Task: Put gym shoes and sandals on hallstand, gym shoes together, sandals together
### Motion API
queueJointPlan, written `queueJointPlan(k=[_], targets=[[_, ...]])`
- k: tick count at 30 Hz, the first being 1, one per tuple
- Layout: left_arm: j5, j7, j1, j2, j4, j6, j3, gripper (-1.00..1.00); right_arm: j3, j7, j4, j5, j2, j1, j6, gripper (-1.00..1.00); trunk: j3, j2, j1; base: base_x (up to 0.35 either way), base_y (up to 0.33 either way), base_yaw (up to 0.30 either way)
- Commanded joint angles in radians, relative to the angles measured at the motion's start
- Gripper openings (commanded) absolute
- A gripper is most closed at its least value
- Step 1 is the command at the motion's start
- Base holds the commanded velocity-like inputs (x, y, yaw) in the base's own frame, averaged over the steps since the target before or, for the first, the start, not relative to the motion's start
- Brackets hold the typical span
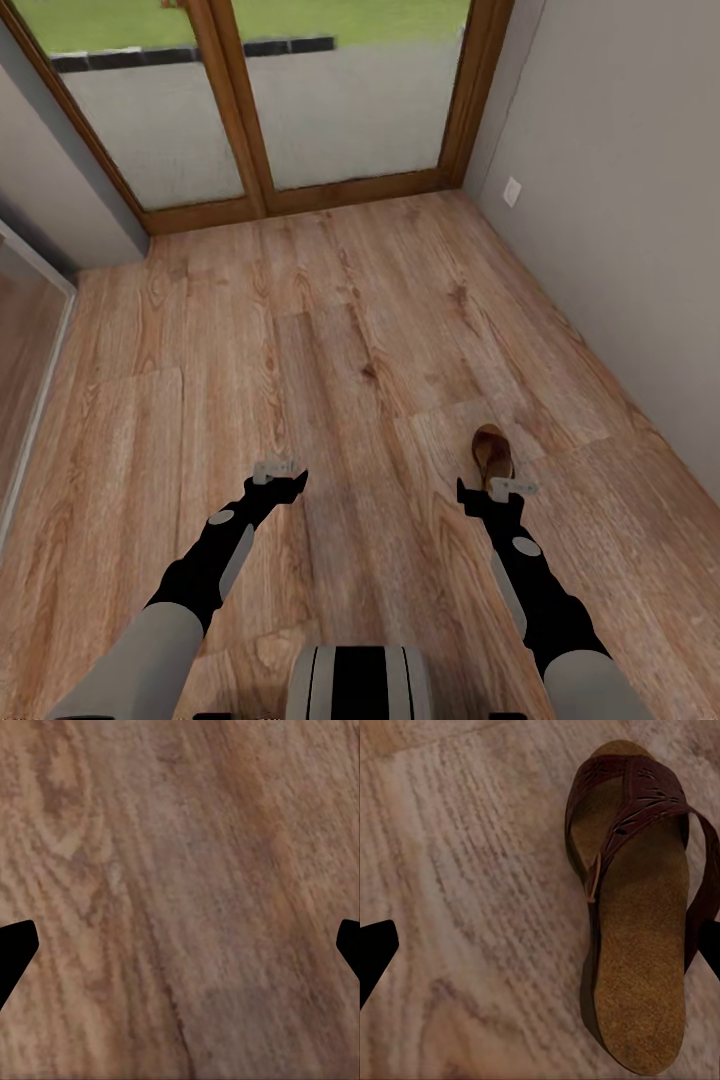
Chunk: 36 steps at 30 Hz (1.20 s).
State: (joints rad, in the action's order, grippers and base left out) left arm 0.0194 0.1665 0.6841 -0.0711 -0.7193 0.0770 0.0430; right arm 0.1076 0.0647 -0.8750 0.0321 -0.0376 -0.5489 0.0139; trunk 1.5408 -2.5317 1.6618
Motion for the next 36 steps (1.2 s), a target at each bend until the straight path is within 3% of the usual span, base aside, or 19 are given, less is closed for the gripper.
queueJointPlan(k=[1,9,17,36], targets=[[0.002,0.007,0.0,-0.001,-0.002,0.007,0.005,1.0,0.002,0.001,-0.001,0.003,-0.001,0.0,0.001,1.0,0.002,0.0,0.0,0.0,0.0,0.011],[0.002,0.007,0.0,-0.001,-0.002,0.007,0.005,1.0,0.02,0.002,-0.002,0.003,-0.001,0.0,-0.003,1.0,0.014,0.0,0.0,0.0,0.0,0.003],[0.002,0.007,0.0,-0.001,-0.002,0.007,0.005,1.0,0.095,0.003,-0.004,0.003,-0.001,0.0,-0.002,1.0,0.018,0.0,0.0,0.0,0.0,0.0],[0.002,0.007,0.0,-0.001,-0.002,0.007,0.005,1.0,0.103,0.001,-0.004,0.008,-0.001,0.0,-0.002,1.0,0.018,0.0,0.0,0.0,0.0,0.0]])
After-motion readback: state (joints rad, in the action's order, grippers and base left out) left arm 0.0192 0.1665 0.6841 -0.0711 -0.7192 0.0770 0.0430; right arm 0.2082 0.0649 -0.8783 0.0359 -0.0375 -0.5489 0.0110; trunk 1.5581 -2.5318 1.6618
